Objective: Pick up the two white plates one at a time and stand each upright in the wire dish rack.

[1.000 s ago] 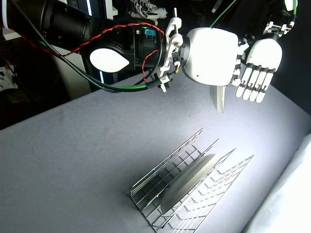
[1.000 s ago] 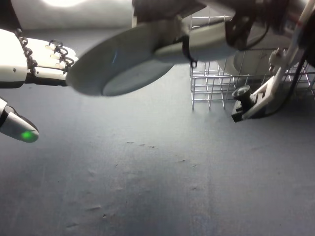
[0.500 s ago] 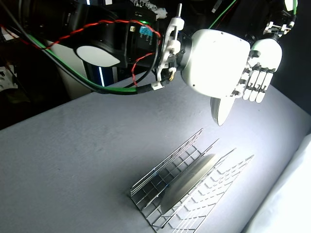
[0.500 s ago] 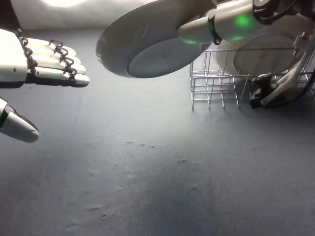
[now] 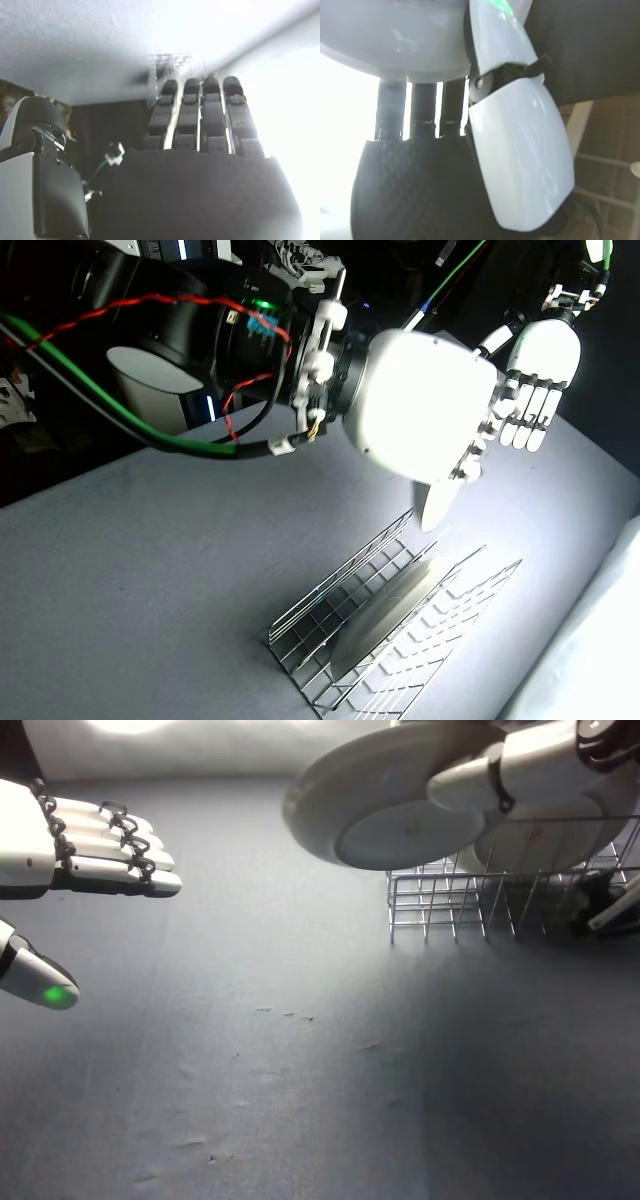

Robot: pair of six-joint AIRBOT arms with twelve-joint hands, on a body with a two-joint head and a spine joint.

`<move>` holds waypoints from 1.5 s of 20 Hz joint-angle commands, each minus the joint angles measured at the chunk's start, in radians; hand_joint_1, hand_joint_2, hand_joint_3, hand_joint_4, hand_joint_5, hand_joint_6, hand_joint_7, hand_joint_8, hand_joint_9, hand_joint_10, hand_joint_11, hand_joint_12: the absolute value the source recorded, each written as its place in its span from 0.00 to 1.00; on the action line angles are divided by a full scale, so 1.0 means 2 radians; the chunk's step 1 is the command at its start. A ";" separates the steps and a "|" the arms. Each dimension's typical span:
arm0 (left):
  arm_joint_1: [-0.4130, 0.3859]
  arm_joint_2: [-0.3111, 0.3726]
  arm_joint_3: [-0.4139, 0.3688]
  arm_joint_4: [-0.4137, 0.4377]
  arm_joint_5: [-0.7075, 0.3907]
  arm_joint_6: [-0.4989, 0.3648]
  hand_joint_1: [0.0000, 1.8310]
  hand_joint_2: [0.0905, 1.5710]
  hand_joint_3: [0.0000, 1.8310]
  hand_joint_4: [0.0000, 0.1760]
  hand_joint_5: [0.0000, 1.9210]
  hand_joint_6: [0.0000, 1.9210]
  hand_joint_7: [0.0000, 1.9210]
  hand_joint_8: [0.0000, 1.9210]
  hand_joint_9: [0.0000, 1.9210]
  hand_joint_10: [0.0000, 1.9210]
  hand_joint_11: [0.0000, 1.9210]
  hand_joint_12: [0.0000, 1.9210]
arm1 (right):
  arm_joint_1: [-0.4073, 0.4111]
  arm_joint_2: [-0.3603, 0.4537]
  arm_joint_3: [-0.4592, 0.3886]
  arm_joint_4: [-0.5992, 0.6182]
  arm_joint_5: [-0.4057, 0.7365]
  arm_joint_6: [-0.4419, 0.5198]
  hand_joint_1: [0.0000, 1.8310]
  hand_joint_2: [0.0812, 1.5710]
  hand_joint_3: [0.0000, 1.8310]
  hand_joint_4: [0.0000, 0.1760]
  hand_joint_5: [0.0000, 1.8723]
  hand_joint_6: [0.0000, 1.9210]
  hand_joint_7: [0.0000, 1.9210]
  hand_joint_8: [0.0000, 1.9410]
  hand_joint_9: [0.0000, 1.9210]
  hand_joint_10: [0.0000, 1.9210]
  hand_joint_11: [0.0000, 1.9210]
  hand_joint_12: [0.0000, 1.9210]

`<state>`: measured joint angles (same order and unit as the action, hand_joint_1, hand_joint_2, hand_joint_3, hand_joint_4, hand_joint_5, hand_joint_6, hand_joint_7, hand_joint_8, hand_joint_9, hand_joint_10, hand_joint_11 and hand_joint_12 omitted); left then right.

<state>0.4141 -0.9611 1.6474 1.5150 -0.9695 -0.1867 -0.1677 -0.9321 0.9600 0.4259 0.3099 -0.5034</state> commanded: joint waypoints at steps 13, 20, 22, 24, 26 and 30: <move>-0.007 0.004 0.003 -0.032 -0.013 -0.003 0.00 0.66 0.00 0.00 0.00 0.00 0.00 0.00 0.00 0.00 0.01 0.01 | -0.055 -0.006 0.057 -0.063 0.082 0.004 0.75 0.70 0.00 0.00 0.47 0.57 0.52 0.47 0.49 0.62 0.39 0.67; -0.009 0.004 0.003 -0.031 -0.013 -0.003 0.00 0.66 0.00 0.00 0.00 0.00 0.00 0.00 0.00 0.00 0.00 0.00 | -0.068 -0.009 0.067 -0.101 0.088 0.003 0.75 0.70 0.00 0.00 0.46 0.58 0.50 0.50 0.48 0.62 0.39 0.67; -0.009 0.004 0.003 -0.031 -0.013 -0.003 0.00 0.67 0.00 0.00 0.00 0.00 0.00 0.00 0.00 0.00 0.02 0.01 | -0.068 -0.009 0.069 -0.106 0.091 0.002 0.75 0.71 0.00 0.00 0.44 0.58 0.50 0.51 0.46 0.66 0.35 0.71; -0.009 0.004 0.003 -0.031 -0.013 -0.003 0.00 0.67 0.00 0.00 0.00 0.00 0.00 0.00 0.00 0.00 0.01 0.01 | -0.068 -0.008 0.072 -0.113 0.098 0.001 0.74 0.73 0.00 0.00 0.41 0.66 0.45 0.55 0.44 0.70 0.31 0.71; -0.009 0.004 0.002 -0.030 -0.013 -0.004 0.00 0.67 0.00 0.00 0.00 0.00 0.00 0.00 0.00 0.00 0.02 0.01 | -0.068 -0.008 0.074 -0.120 0.103 0.000 0.80 0.75 0.00 0.00 0.35 0.71 0.39 0.57 0.42 0.67 0.39 0.89; -0.009 0.004 0.002 -0.030 -0.013 -0.005 0.00 0.67 0.00 0.00 0.00 0.00 0.01 0.00 0.01 0.00 0.02 0.01 | -0.070 -0.007 0.074 -0.134 0.115 -0.004 0.72 0.71 0.00 0.00 0.38 0.10 0.42 0.03 0.36 0.19 0.18 0.60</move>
<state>0.4091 -0.9611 1.6474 1.5238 -0.9699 -0.1905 -0.3168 -0.9531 1.1019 0.1555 0.3950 -0.5167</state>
